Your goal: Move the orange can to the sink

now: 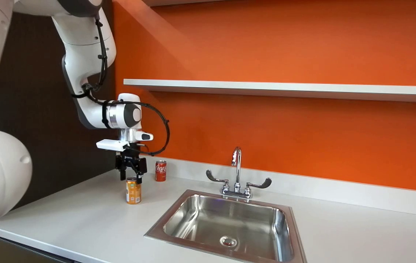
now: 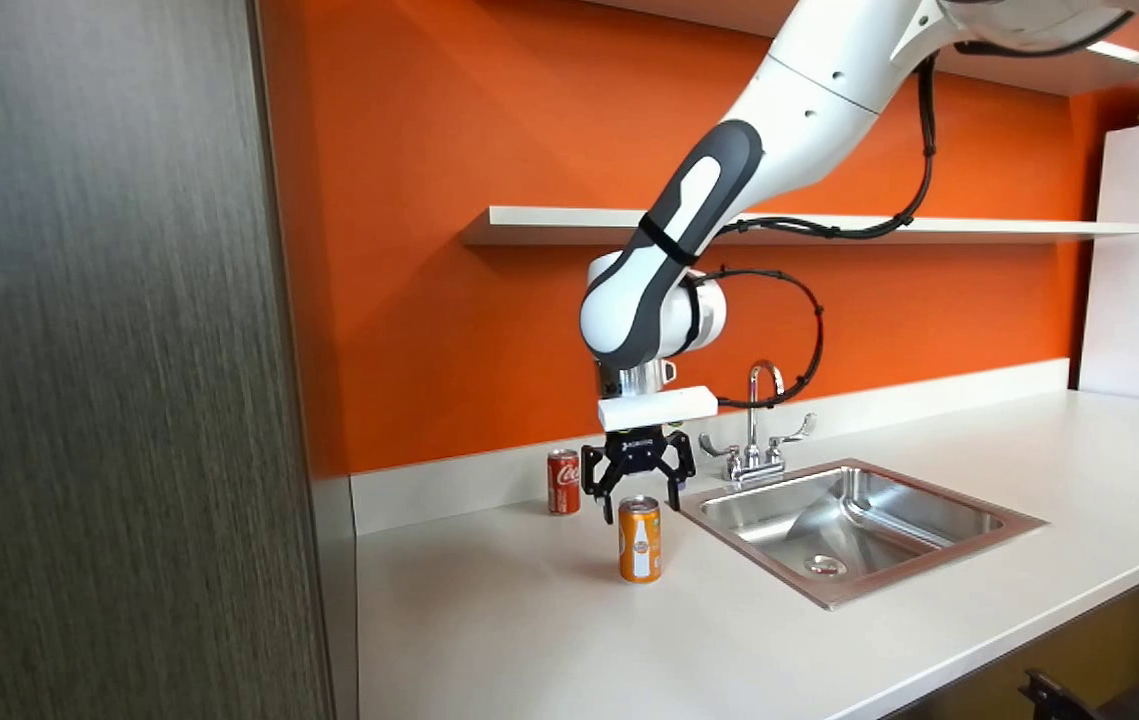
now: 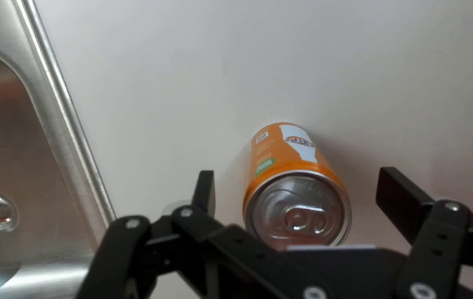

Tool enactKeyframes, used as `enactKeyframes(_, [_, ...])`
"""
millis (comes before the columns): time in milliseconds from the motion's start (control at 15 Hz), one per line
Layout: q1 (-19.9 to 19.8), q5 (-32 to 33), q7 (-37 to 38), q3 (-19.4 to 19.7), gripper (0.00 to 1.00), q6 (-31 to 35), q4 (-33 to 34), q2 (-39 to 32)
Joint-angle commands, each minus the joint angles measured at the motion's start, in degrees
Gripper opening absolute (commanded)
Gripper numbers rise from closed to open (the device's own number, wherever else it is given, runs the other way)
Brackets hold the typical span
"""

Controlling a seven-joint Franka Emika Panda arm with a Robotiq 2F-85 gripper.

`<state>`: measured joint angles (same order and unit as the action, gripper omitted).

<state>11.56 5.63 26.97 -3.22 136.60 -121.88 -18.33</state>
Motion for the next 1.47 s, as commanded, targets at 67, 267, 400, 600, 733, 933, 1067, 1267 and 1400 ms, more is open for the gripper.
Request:
enactKeyframes(67, [1.2, 0.4, 2.5, 0.9, 1.0, -1.2, 1.8, -1.4])
enactKeyframes(267, [1.3, 0.2, 3.2, 1.2, 1.0, -0.9, 2.2, -2.0])
enactKeyframes(400, [1.3, 0.2, 3.6, 1.4, 1.0, -0.9, 2.6, -2.4])
enactKeyframes(600, [1.3, 0.1, 3.9, 1.8, 1.0, -1.0, 3.1, -2.9])
enactKeyframes(733, [1.3, 0.2, 4.0, 2.0, 1.0, -1.0, 3.4, -3.2])
enactKeyframes(933, [1.4, 0.0, 4.0, 2.1, 0.74, -0.9, 3.8, -3.7])
enactKeyframes(1067, [1.4, -0.1, 4.0, 2.1, 0.58, -0.8, 4.0, -4.0])
enactKeyframes(1267, [1.6, -0.2, 3.9, 2.1, 0.39, -0.6, 4.4, -4.3])
enactKeyframes(1400, [1.6, -0.4, 3.8, 2.0, 0.39, -0.6, 4.1, -3.8])
